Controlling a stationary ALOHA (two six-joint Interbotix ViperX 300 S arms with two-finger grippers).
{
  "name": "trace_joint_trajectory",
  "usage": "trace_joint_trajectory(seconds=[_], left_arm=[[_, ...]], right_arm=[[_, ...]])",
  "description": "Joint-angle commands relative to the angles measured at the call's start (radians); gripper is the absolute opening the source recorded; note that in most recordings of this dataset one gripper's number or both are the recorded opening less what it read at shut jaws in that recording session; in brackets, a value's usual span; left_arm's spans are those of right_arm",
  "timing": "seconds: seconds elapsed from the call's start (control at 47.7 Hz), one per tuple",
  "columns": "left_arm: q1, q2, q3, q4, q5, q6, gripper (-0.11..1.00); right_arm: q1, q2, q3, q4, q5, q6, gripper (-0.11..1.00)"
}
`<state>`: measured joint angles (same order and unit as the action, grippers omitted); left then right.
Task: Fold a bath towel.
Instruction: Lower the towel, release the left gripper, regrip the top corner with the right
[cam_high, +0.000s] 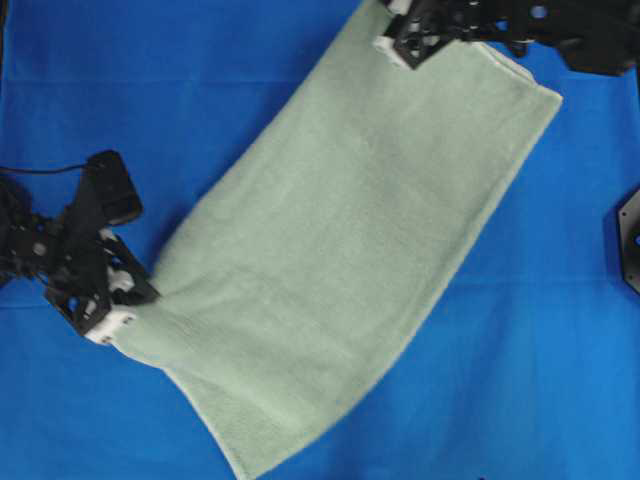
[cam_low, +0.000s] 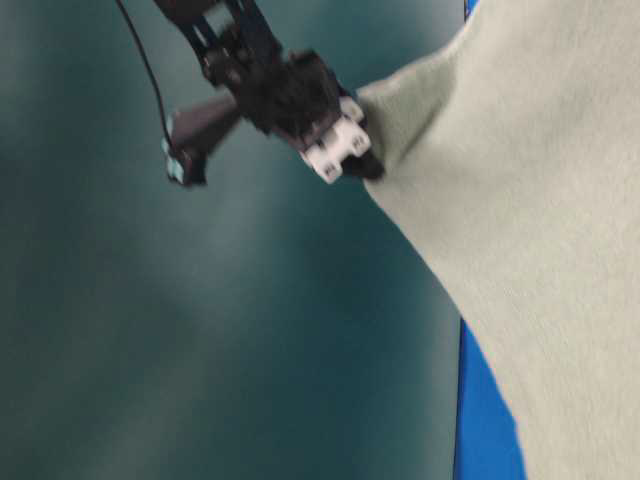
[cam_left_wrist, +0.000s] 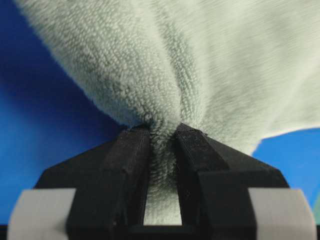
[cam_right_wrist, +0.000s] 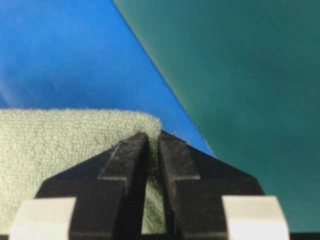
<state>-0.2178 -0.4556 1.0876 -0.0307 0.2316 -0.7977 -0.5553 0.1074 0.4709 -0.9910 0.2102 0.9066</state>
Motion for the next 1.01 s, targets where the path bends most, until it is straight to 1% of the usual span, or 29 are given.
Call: trace_joint_trajectory(seconds=[0.0, 0.126, 0.21, 0.357, 0.399, 0.42, 0.441, 0.462, 0.483, 0.525, 0.608, 0.65, 0.692, 0.713, 0.797, 0.902, 0.986], left_arm=[[0.021, -0.034, 0.018, 0.003, 0.011, 0.000, 0.13], [0.077, -0.040, 0.041, 0.009, 0.011, 0.006, 0.13], [0.097, -0.034, 0.041, 0.015, 0.011, 0.015, 0.13], [0.104, -0.017, 0.034, 0.018, 0.011, 0.038, 0.13], [0.104, -0.012, 0.031, 0.018, 0.011, 0.046, 0.15], [0.104, -0.012, 0.029, 0.018, 0.011, 0.048, 0.18], [0.104, -0.012, 0.029, 0.018, 0.011, 0.048, 0.24], [0.104, -0.012, 0.029, 0.018, 0.011, 0.051, 0.31], [0.106, -0.014, 0.029, 0.018, 0.012, 0.052, 0.37], [0.104, -0.017, 0.029, 0.018, 0.015, 0.054, 0.51], [0.104, -0.029, 0.029, 0.018, 0.023, 0.057, 0.75], [0.104, -0.046, 0.029, 0.018, 0.038, 0.057, 0.81], [0.104, -0.064, 0.029, 0.017, 0.057, 0.057, 0.80], [0.104, -0.077, 0.029, 0.015, 0.069, 0.057, 0.80], [0.104, -0.133, 0.034, 0.015, 0.123, 0.052, 0.77], [0.109, -0.225, 0.055, 0.020, 0.179, 0.052, 0.76], [0.137, -0.293, 0.077, 0.023, 0.204, 0.052, 0.76]], right_arm=[[-0.006, 0.015, -0.060, -0.009, -0.006, 0.000, 0.10], [-0.008, 0.025, -0.069, -0.014, -0.006, 0.000, 0.10], [-0.011, 0.025, -0.067, -0.014, -0.006, 0.000, 0.10], [-0.011, 0.023, -0.058, -0.014, -0.014, 0.000, 0.10], [-0.011, 0.025, -0.058, -0.014, -0.018, 0.000, 0.10], [-0.011, 0.023, -0.058, -0.014, -0.021, 0.000, 0.10], [-0.009, 0.023, -0.057, -0.014, -0.026, 0.000, 0.10], [-0.009, 0.023, -0.057, -0.014, -0.031, 0.000, 0.13], [-0.008, 0.023, -0.057, -0.015, -0.035, -0.002, 0.18], [-0.003, 0.023, -0.057, -0.021, -0.046, -0.002, 0.30], [0.005, 0.018, -0.055, -0.046, -0.046, -0.003, 0.56], [0.006, 0.009, -0.052, -0.052, -0.037, -0.005, 0.64], [0.008, -0.008, -0.044, -0.058, -0.023, -0.006, 0.69], [0.008, -0.018, -0.038, -0.058, -0.014, -0.008, 0.70], [0.008, -0.091, 0.006, -0.058, 0.026, -0.008, 0.65], [0.003, -0.181, 0.084, -0.057, 0.049, -0.002, 0.66], [-0.020, -0.242, 0.166, -0.029, 0.054, -0.002, 0.66]])
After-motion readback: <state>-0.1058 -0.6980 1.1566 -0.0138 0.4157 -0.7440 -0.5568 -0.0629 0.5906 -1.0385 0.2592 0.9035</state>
